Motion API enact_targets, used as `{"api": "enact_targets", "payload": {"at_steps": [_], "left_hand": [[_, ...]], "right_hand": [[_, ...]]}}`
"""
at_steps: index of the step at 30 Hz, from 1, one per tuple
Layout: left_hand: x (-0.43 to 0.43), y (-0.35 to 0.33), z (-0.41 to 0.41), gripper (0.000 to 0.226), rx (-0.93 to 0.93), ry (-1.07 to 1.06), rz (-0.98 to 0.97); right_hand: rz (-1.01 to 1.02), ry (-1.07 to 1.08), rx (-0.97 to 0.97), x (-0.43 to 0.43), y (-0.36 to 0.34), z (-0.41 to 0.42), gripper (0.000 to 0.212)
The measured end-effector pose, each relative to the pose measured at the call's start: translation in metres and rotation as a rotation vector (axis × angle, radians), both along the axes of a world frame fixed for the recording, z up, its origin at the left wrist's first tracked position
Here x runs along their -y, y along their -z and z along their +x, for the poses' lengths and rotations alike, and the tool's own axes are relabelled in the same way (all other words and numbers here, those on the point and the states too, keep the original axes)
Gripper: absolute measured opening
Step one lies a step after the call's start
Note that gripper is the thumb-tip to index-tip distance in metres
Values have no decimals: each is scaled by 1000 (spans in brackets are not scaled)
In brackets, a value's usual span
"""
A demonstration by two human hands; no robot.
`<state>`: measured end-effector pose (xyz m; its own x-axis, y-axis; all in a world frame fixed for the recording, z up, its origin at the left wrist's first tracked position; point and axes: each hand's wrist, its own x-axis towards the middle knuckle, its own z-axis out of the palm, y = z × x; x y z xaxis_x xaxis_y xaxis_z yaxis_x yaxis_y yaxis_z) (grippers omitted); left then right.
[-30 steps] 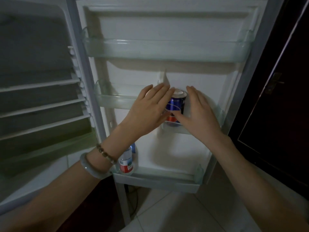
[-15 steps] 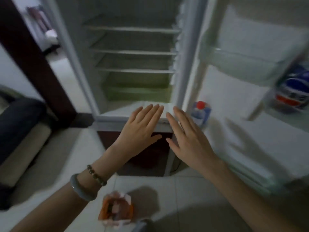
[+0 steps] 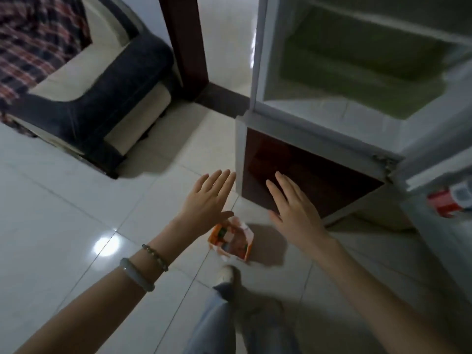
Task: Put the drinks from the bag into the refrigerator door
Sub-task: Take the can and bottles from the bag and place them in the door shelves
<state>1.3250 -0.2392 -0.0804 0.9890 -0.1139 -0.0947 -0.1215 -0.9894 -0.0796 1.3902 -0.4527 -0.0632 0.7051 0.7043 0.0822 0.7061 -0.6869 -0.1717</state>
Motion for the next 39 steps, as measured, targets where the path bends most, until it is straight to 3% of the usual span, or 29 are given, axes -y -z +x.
{"api": "enact_targets", "payload": {"at_steps": [10, 19, 26, 35, 39], "left_hand": [[-34, 170, -21, 88, -140, -74, -71], [-36, 422, -4, 84, -231, -5, -144], [-26, 577, 25, 75, -313, 172, -57], [9, 710, 55, 71, -417, 227, 44], [12, 728, 51, 41, -375, 276, 173]], "right_hand": [[49, -15, -212, -34, 167, 2, 56], [105, -14, -186, -24, 398, 16, 57], [76, -73, -142, -26, 543, 28, 59], [77, -76, -143, -16, 634, 26, 64], [14, -11, -206, -12, 652, 24, 66]]}}
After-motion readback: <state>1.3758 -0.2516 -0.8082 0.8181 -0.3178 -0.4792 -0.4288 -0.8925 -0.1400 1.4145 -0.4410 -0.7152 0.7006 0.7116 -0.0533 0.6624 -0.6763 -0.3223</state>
